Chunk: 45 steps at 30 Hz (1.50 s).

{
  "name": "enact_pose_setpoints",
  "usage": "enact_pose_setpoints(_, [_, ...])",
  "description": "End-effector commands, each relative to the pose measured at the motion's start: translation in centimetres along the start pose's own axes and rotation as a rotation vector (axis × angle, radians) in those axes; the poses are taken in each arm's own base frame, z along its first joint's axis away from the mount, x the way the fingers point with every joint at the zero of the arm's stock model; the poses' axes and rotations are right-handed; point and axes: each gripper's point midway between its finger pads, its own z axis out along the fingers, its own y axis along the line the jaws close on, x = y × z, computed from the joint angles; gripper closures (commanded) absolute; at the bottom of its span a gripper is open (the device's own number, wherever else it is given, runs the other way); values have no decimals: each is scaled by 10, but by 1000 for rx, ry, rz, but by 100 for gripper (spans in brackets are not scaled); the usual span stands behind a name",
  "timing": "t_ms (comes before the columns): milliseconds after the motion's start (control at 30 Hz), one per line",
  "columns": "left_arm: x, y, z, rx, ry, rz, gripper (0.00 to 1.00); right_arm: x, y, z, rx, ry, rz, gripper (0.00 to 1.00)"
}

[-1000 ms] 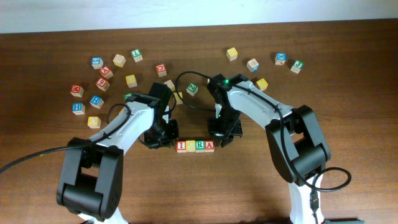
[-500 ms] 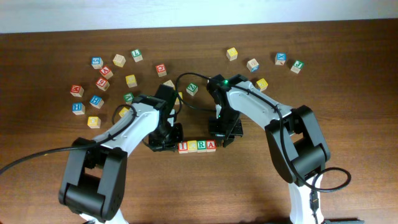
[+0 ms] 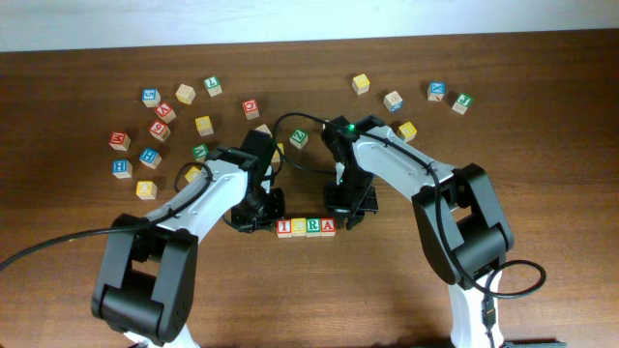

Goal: Spell out ICRA

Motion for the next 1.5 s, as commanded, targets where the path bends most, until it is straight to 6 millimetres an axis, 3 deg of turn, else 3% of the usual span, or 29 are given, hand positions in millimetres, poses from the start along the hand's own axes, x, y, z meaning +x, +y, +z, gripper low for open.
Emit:
enact_pose_setpoints(0, [-6, -4, -10, 14, -42, 4, 100, 2, 11, -4, -40, 5, 0, 87])
enact_pose_setpoints(167, [-3, -3, -10, 8, -32, 2, 100, -1, 6, -4, -15, -10, 2, 85])
enact_pose_setpoints(300, [-5, 12, -11, -74, -50, -2, 100, -8, -9, -8, 14, -26, 31, 83])
enact_pose_setpoints(467, [-16, 22, -22, -108, -79, -26, 98, -18, -30, -27, 92, -69, 63, 80])
enact_pose_setpoints(567, [-30, 42, -53, -146, -100, -94, 99, -20, -36, -61, 147, -100, 61, 80])
enact_pose_setpoints(600, [-38, 56, -85, -168, -129, -139, 99, -15, -37, -97, 159, -154, 50, 80])
enact_pose_setpoints(667, [-43, 62, -110, -156, -162, -140, 96, -8, -41, -124, 181, -209, 49, 77])
enact_pose_setpoints(733, [-46, 67, -143, -137, -223, -132, 94, 8, -47, -160, 189, -285, 42, 68])
enact_pose_setpoints(767, [-46, 69, -162, -127, -262, -113, 92, 24, -49, -185, 173, -343, 23, 47])
enact_pose_setpoints(800, [-42, 72, -188, -112, -319, -126, 74, 40, -53, -203, 164, -396, 22, 36])
enact_pose_setpoints(867, [-31, 77, -220, -91, -401, -147, 3, 74, -59, -235, 150, -497, 9, 17])
enact_pose_setpoints(900, [-22, 81, -240, -78, -464, -160, 1, 101, -63, -253, 126, -562, -2, 2])
enact_pose_setpoints(967, [-12, 82, -255, -69, -507, -162, 1, 126, -66, -268, 90, -641, -15, 2])
enact_pose_setpoints(1067, [8, 82, -262, -65, -503, -181, 1, 170, -76, -272, 51, -725, -48, 2])
enact_pose_setpoints(1167, [13, 86, -258, -83, -481, -186, 1, 195, -92, -254, 32, -763, -50, 2])
enact_pose_setpoints(1333, [13, 85, -258, -82, -481, -186, 1, 210, -108, -227, 30, -753, -31, 2])
enact_pose_setpoints(1467, [13, 85, -258, -82, -481, -186, 1, 205, -107, -223, 44, -727, -26, 2])
